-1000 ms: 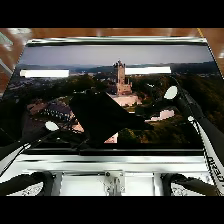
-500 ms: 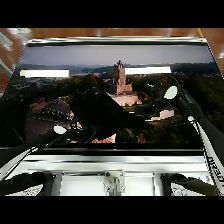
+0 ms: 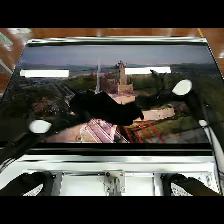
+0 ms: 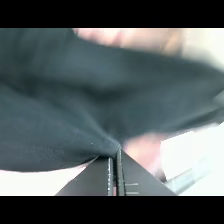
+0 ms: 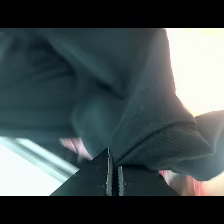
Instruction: Fold the shirts.
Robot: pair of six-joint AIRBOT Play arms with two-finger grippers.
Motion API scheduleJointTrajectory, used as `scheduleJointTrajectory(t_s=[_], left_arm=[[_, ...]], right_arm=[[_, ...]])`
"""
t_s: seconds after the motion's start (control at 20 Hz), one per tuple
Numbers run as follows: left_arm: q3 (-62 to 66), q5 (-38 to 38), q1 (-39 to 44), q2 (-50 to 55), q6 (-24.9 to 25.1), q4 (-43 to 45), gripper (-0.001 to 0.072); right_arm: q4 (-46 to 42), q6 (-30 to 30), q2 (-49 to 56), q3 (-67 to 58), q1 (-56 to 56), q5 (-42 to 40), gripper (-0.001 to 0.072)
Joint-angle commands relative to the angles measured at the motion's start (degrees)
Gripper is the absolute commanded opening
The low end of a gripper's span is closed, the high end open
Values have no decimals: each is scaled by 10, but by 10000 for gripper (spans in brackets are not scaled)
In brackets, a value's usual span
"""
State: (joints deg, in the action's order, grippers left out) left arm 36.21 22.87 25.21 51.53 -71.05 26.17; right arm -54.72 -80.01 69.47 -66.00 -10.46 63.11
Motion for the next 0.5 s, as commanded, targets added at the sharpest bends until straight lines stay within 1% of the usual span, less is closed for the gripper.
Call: scheduleJointTrajectory(t_s=[0.0,0.1,0.2,0.3,0.35,0.4,0.45], left_arm=[[97,-42,-56,-154,5,96,41],[181,-24,-79,-217,5,156,41],[251,10,-94,-249,-3,181,41],[305,75,-108,-256,-57,214,41],[326,132,-114,-255,-96,256,41],[340,198,-120,-255,-137,316,41],[348,276,-126,-255,-190,401,41]], right_arm=[[17,-3,-102,-67,-1,-116,67],[19,-3,-176,-101,-1,-238,67],[19,-4,-238,-120,-1,-325,67],[17,-5,-284,-126,-1,-336,67],[1,-3,-306,-126,-1,-330,67],[-31,-3,-325,-126,-1,-325,66],[-76,-3,-344,-126,-1,-319,66]])
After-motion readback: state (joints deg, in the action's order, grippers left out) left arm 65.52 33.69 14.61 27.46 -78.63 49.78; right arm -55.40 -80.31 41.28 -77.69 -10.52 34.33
